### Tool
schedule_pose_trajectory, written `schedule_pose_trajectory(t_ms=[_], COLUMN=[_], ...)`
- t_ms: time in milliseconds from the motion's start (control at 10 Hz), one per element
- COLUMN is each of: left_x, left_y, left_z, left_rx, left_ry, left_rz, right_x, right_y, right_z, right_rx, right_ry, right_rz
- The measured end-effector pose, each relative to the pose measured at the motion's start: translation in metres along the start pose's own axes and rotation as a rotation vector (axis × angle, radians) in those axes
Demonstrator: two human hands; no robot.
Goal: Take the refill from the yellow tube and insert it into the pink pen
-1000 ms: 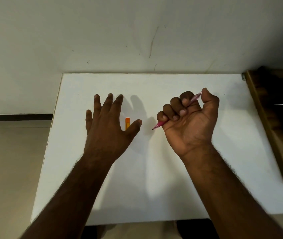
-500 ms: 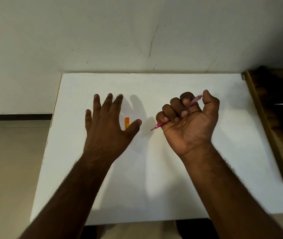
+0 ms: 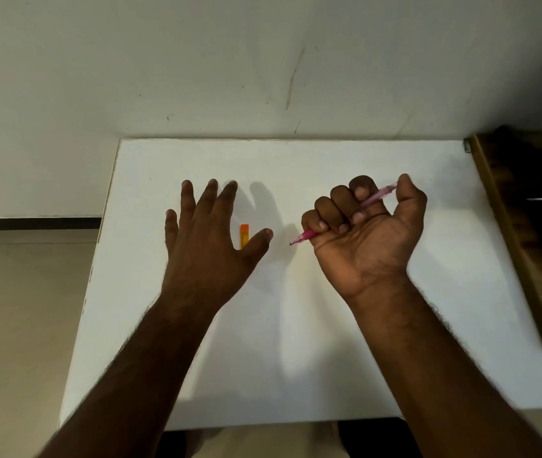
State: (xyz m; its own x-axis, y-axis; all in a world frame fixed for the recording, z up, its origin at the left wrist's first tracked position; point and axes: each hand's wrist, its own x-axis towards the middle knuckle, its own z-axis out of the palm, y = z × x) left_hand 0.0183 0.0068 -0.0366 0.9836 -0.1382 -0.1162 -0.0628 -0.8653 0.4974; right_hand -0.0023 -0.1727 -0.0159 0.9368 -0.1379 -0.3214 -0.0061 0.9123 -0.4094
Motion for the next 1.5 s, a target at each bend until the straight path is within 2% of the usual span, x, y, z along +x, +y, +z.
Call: schedule_pose_trajectory(t_ms=[1500], left_x=[0.002], left_y=[-0.0014], left_z=[0.0006], left_rx=[0.016], left_ry=[-0.002], left_rz=[-0.001], right_x=[0.0019], right_y=[-0.0002], right_z=[-0.0004], right_rx=[0.02], right_ry=[0.011], right_rz=[-0.001])
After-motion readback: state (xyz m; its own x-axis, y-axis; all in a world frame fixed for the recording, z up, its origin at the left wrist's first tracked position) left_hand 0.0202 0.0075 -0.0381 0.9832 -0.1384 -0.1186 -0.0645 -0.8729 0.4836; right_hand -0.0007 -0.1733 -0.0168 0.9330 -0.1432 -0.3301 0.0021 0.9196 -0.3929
